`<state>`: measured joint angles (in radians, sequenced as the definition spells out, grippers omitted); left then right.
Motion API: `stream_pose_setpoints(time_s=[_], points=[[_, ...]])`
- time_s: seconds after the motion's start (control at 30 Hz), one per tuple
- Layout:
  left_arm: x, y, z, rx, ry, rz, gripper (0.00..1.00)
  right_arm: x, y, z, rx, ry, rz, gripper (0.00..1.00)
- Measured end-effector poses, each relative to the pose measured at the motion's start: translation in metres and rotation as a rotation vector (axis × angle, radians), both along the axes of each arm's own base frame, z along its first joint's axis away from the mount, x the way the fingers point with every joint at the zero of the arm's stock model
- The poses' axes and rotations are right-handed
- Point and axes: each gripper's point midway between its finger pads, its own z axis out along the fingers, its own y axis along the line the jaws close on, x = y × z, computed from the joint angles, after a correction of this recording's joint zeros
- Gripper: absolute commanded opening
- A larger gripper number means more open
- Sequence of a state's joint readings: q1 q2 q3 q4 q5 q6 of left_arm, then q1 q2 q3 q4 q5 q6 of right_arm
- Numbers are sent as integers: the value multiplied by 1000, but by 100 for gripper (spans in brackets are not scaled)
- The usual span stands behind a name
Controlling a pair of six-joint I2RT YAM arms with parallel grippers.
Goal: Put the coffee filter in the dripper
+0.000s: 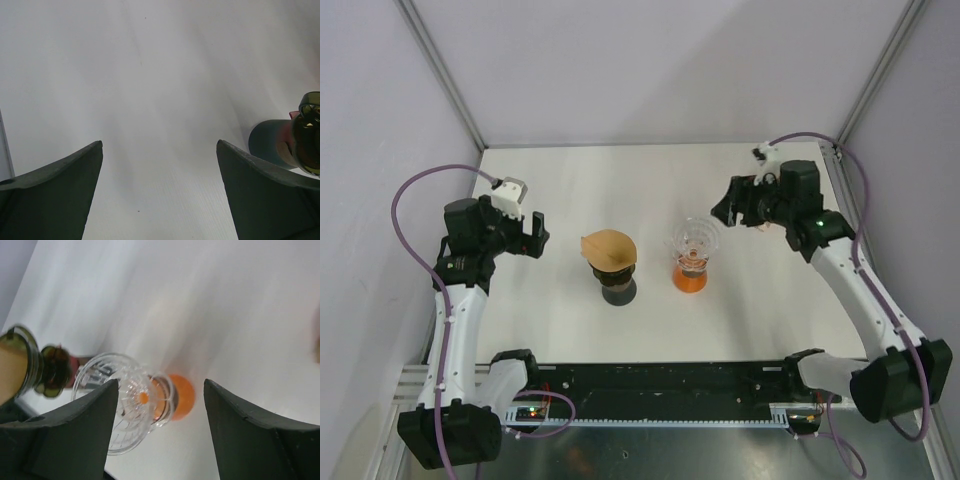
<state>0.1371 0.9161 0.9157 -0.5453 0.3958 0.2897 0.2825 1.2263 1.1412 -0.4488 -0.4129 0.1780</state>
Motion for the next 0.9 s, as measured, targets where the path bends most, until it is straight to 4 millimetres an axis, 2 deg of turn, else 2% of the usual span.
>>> stream_pose_setpoints(time_s=[0.2, 0.27, 0.33, 0.4, 0.57, 0.73, 0.9], points=[[0, 0, 0, -1, 1, -1, 100, 24, -58, 46, -44, -161, -324, 53], [1, 0, -1, -2, 6, -2, 100, 36, -75, 53, -69, -194, -429, 49], [2, -1, -2, -7, 14, -8, 99, 50, -88, 52, -102, -210, -509, 46], [5, -3, -1, -14, 18, -17, 98, 66, -99, 42, -144, -207, -580, 43], [14, -10, 9, -22, 9, -50, 97, 106, -119, -7, -294, -150, -696, 41], [19, -25, 12, -27, 13, -103, 96, 138, -121, -31, -401, -137, -726, 41], [25, -34, -2, -37, 67, -133, 95, 161, -116, -51, -465, -133, -731, 49]])
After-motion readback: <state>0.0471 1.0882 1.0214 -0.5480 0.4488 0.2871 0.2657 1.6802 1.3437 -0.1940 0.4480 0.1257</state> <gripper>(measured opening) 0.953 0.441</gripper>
